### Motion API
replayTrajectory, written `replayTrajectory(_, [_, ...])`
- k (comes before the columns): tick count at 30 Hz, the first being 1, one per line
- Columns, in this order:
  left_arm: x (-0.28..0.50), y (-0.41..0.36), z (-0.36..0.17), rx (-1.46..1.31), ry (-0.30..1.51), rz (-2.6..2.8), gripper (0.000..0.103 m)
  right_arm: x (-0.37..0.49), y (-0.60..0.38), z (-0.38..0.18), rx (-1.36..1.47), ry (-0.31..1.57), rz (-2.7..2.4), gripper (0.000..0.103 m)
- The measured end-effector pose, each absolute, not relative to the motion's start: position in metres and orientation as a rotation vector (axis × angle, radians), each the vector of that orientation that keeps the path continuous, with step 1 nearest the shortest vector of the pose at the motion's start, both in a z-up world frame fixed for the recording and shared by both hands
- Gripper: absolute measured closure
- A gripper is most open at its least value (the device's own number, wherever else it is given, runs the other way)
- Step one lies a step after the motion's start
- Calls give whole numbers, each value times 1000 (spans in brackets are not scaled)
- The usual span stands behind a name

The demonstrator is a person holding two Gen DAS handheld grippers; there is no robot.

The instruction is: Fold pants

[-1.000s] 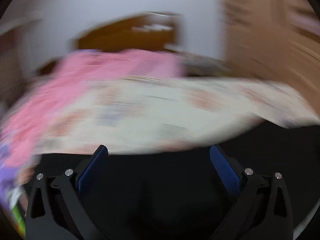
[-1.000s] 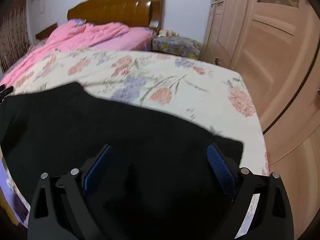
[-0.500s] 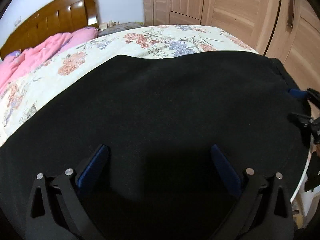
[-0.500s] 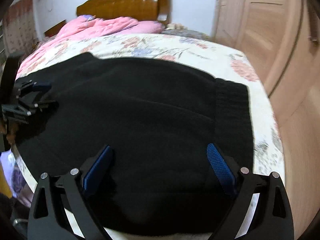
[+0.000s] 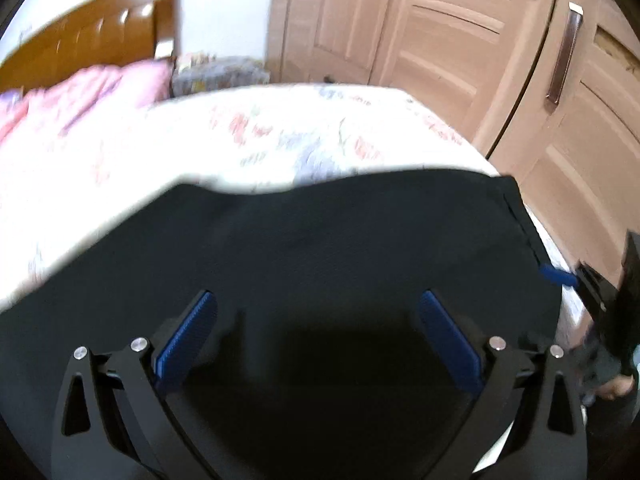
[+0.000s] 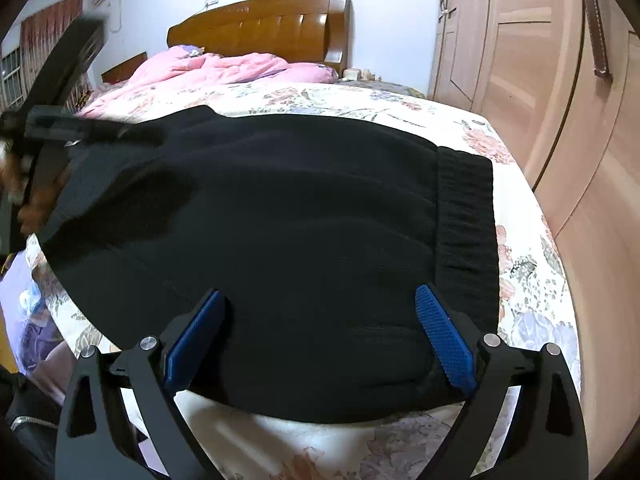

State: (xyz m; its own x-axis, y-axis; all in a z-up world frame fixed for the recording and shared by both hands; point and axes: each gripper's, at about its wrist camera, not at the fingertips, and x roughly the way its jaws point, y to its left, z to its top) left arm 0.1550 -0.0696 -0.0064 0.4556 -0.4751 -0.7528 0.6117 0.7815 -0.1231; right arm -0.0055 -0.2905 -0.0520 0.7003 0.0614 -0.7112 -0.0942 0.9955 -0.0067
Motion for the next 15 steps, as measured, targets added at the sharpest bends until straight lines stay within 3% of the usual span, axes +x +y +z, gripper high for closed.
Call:
replayTrajectory(5, [219,-113,-44,313,922,-497,1,-6,-298,-53,-39,795,99,11])
replayTrajectory(7, [234,-102,-53,215,909,-534,1,-7,-299,-53,-37,793,102,11])
replayTrajectory(15, [236,-108,-55,241,895,-513,1,6,-297,-14,-4,778,56,11])
